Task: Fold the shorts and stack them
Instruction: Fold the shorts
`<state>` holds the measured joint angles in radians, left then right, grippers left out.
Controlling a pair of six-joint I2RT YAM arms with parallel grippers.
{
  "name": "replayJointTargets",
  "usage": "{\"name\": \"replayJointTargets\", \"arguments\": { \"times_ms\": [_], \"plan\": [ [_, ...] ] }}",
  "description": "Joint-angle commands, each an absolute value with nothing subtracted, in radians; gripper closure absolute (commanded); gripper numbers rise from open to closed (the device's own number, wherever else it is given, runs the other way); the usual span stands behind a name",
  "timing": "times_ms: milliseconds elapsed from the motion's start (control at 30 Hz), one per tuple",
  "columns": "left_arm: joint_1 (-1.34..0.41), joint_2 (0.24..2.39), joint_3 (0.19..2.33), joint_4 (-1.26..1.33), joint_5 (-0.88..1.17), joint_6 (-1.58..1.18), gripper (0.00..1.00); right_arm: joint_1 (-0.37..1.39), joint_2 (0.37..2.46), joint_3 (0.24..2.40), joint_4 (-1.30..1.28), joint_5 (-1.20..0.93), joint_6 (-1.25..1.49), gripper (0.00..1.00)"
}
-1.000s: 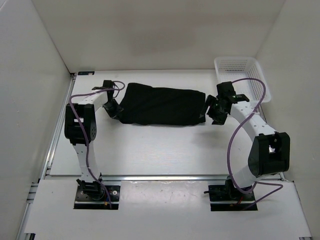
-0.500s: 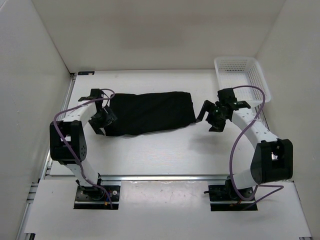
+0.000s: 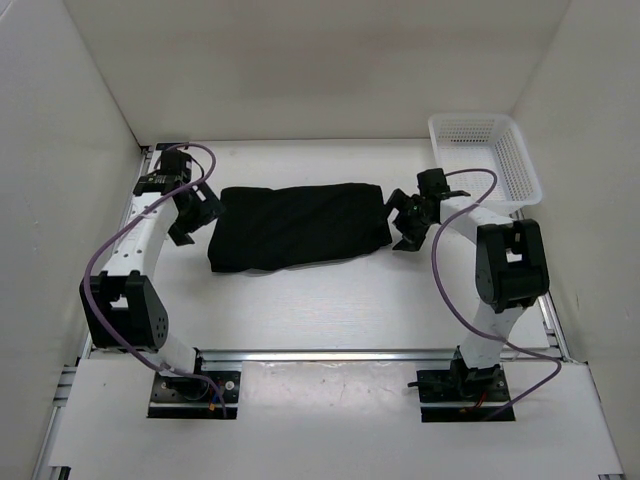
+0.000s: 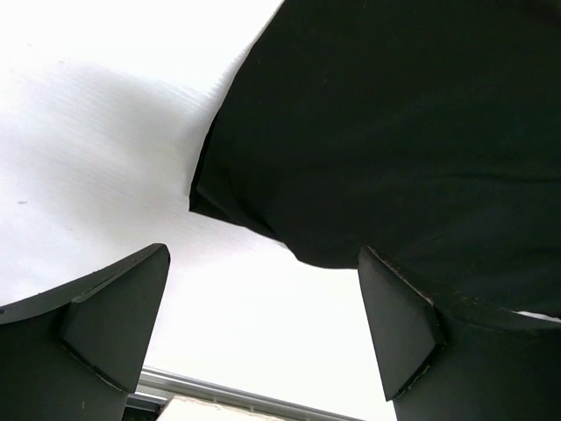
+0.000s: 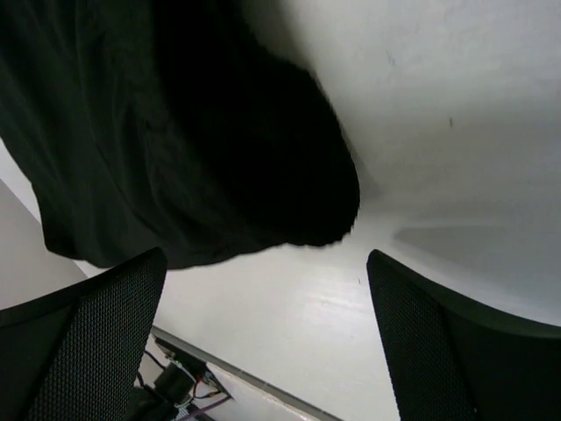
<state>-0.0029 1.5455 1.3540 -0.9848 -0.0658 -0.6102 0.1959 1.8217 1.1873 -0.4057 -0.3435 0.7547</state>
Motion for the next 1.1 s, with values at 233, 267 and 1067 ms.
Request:
{"name": "replayJointTargets", "arguments": {
  "times_ms": [233,267,1067],
  "plan": [
    [0.002,1.503,1.393,-1.039,-0.107,-0.603,0.0,0.221,1.957,1.291,-0.298,-0.275,0.867,0.02],
    [0.002,1.503,1.393,-1.039,-0.107,-0.603,0.0,0.238,1.968,1.31,-0.298,-0.256,0.876,0.04],
    [0.002,1.491,1.393,-1.039,-0.078,-0.575,0.02,0.304,1.872,1.309,-0.537,0.067,0.689,1.0]
  ]
}}
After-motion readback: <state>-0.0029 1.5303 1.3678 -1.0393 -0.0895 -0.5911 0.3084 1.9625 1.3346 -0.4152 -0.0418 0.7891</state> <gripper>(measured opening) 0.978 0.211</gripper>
